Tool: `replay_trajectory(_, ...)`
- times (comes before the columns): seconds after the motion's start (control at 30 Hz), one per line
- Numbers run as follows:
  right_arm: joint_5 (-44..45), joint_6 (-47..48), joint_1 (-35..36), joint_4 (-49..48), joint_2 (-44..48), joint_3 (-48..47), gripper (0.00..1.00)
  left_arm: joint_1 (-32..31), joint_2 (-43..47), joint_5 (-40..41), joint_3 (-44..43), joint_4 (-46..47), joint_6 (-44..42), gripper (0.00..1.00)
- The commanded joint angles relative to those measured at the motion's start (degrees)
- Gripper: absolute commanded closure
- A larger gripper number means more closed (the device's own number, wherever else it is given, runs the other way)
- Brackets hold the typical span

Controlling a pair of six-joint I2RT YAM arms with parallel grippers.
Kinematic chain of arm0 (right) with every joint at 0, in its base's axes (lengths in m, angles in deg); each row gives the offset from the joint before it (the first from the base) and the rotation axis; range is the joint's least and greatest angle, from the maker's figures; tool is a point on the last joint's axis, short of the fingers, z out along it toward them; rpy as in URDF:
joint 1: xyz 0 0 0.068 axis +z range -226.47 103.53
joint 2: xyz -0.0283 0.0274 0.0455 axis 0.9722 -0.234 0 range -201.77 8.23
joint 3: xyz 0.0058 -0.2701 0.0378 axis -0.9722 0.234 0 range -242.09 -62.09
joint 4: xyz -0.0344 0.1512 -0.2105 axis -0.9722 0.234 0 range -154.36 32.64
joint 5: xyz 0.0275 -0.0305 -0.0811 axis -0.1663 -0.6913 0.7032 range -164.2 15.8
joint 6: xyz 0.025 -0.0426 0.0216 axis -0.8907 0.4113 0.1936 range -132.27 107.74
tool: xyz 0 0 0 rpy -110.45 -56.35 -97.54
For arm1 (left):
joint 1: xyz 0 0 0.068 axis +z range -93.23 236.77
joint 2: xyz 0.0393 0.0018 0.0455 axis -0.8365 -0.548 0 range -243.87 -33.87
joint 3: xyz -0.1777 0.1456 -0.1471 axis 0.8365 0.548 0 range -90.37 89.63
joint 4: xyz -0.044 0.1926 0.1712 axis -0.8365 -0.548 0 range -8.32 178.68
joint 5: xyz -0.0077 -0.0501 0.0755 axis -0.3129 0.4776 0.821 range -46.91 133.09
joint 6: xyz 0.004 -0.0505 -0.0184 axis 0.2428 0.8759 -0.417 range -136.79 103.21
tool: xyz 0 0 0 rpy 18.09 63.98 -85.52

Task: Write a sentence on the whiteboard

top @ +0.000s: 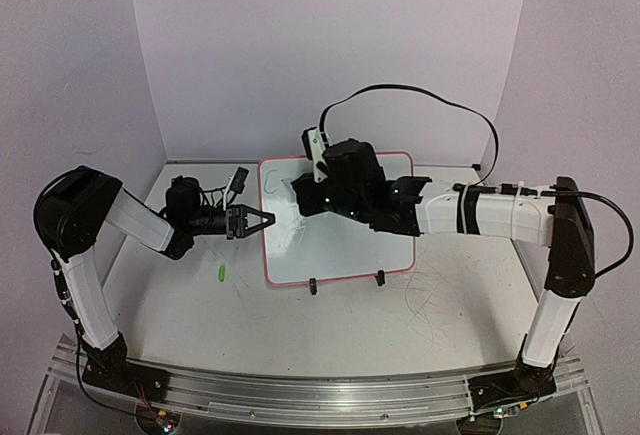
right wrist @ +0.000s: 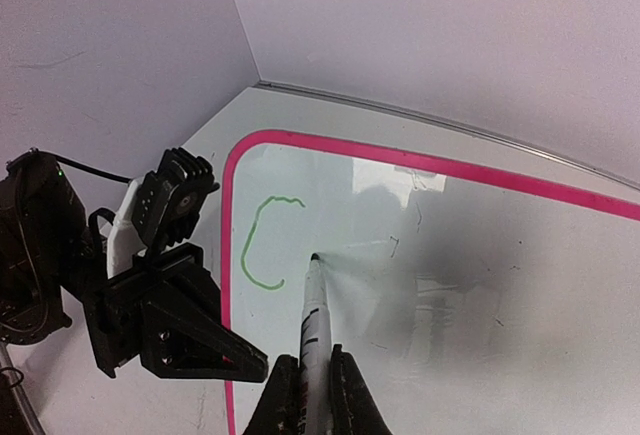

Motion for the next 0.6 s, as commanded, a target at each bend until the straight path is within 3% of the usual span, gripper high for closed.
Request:
replay_trajectory(0.0,0.81,-0.45,-0.19,-0.34,-0.77,-3.01,1.00,0.23,0.46,0.42,0.71,-0.33,1.19,1.00)
replay_trajectory(0.57,-0.66,-1.79,-0.15,1.07,-2.23,-3.35,1.00,0.29,0.72,0.34,0.68,-0.41,1.24,1.00)
